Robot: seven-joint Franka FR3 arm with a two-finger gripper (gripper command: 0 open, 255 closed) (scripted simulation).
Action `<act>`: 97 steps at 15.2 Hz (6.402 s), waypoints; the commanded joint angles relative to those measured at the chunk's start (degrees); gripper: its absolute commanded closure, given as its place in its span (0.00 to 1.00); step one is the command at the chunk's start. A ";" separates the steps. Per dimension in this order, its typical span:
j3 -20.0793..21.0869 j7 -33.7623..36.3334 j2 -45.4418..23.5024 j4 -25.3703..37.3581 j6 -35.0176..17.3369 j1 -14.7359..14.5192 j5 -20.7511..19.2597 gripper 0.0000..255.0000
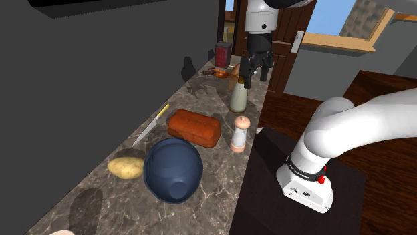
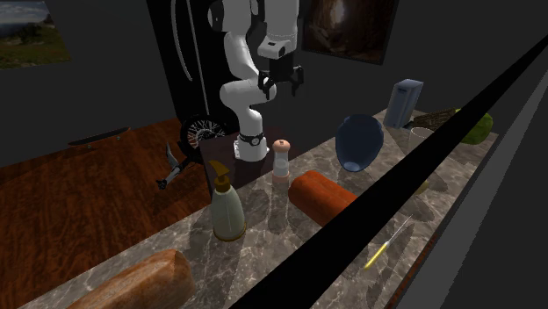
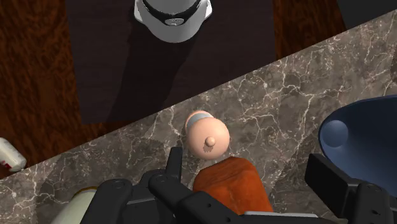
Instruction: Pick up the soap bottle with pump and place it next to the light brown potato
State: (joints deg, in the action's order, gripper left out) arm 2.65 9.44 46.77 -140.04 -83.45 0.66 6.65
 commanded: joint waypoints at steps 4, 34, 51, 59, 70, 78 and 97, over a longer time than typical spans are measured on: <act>-2.28 -3.17 -2.89 -0.41 -4.16 1.35 -2.99 0.00; -18.34 -24.13 -39.67 13.62 -36.82 8.50 -11.90 0.00; -18.43 -24.21 -40.15 12.86 -38.05 8.54 -11.82 1.00; -18.19 -24.13 -38.52 15.94 -33.39 8.47 -12.05 1.00; -17.80 -24.22 -36.72 22.65 -24.91 8.33 -12.17 1.00; -17.58 -24.46 -36.38 28.47 -18.76 8.21 -12.07 1.00; -17.49 -25.64 -39.01 46.03 -3.80 8.01 -11.27 1.00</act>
State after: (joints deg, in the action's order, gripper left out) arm -14.87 -16.18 7.94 -95.17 -88.21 8.70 -4.67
